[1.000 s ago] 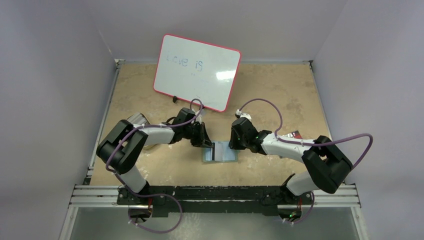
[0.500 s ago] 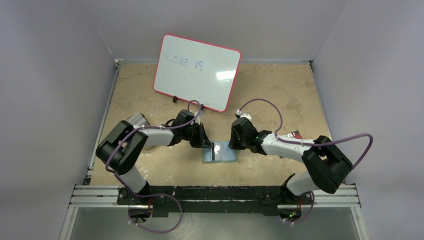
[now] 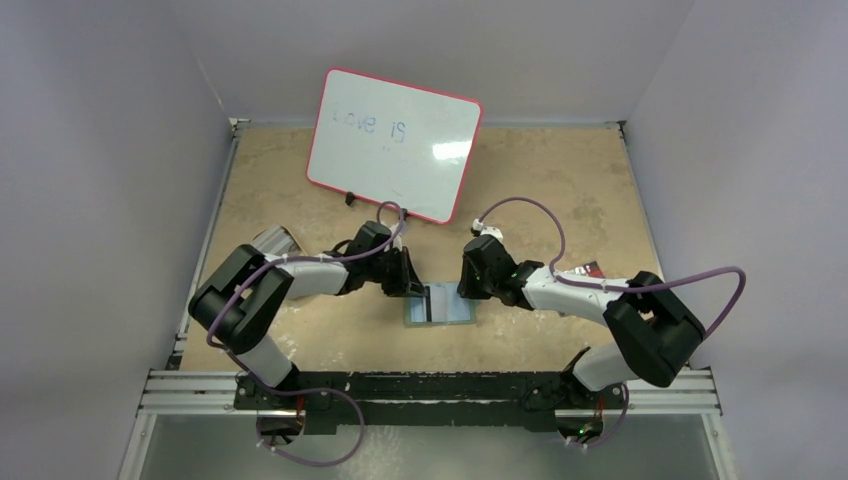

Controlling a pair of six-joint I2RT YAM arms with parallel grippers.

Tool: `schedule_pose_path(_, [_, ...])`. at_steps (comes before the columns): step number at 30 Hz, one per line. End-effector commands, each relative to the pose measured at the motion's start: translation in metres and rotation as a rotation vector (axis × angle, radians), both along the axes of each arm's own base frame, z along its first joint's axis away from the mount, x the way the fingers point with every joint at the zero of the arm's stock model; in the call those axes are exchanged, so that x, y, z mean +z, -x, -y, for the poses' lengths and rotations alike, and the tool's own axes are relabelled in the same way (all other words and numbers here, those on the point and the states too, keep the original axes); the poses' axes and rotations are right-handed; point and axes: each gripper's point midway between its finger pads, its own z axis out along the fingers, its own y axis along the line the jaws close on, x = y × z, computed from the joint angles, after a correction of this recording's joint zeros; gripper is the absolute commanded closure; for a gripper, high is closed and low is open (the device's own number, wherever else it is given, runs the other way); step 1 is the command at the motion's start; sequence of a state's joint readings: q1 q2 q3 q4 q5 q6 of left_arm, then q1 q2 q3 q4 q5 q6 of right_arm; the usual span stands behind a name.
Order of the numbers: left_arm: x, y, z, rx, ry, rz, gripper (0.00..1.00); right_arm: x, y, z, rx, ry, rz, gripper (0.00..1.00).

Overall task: Put the credit cards into the card holder
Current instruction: Insert the credit card into the card holder.

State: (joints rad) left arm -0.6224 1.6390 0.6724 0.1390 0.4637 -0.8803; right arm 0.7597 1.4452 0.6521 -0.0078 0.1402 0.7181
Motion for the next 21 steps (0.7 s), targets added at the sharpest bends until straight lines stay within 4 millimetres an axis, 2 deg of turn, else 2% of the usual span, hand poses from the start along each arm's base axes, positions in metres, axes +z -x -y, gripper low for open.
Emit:
schedule_pose_path(1, [-0.002,-0.002,0.007,0.004,-0.003,0.013,1.0,-0.012,0.007,0.011,-0.022,0.037,-0.028,0.75])
schedule_pose_path(7, [-0.005,-0.008,0.01,0.021,-0.021,0.029,1.0,-0.012,0.006,0.01,-0.025,0.034,-0.023,0.75])
schedule_pose_path(12, [-0.011,-0.016,0.002,0.052,-0.084,0.06,1.0,-0.012,0.007,0.01,-0.026,0.031,-0.025,0.75])
schedule_pose_path(21, [-0.004,-0.022,0.001,0.1,-0.074,0.086,1.0,-0.014,0.011,0.011,-0.019,0.027,-0.037,0.75])
